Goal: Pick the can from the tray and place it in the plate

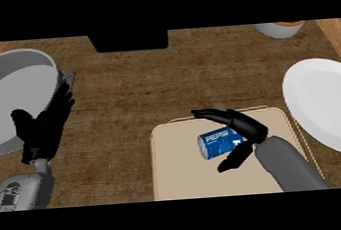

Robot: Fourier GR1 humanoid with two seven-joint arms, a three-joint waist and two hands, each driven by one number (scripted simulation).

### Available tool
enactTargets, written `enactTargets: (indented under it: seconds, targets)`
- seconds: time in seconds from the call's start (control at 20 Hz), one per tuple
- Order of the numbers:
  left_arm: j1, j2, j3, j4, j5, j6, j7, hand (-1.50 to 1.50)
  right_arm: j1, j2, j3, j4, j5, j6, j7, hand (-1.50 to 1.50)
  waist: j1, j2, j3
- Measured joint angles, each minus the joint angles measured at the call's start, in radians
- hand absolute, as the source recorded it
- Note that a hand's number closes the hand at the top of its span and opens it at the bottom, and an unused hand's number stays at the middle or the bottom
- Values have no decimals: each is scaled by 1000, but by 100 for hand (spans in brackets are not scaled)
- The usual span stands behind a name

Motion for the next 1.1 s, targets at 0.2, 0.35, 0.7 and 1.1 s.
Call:
enactTargets:
  seconds: [0.2, 0.35, 0.7, 1.1]
  targets:
    - [16, -7, 8, 4, -11, -6, -18, 0, 3, 0, 14, -21, 46, -6, -43, 150, 1, 0, 0]
    - [22, -18, 5, -20, -24, -4, -3, 0, 35, 14, 12, -70, 61, -14, -48, 150, 0, -1, 0]
    - [56, -25, 17, -59, -32, -23, 8, 0, 81, 38, -27, -128, 62, -15, -36, 150, 0, -1, 1]
    - [73, -12, 53, -44, -32, -6, 5, 0, 257, -201, 43, -341, 284, -162, 69, 150, -53, -26, -3]
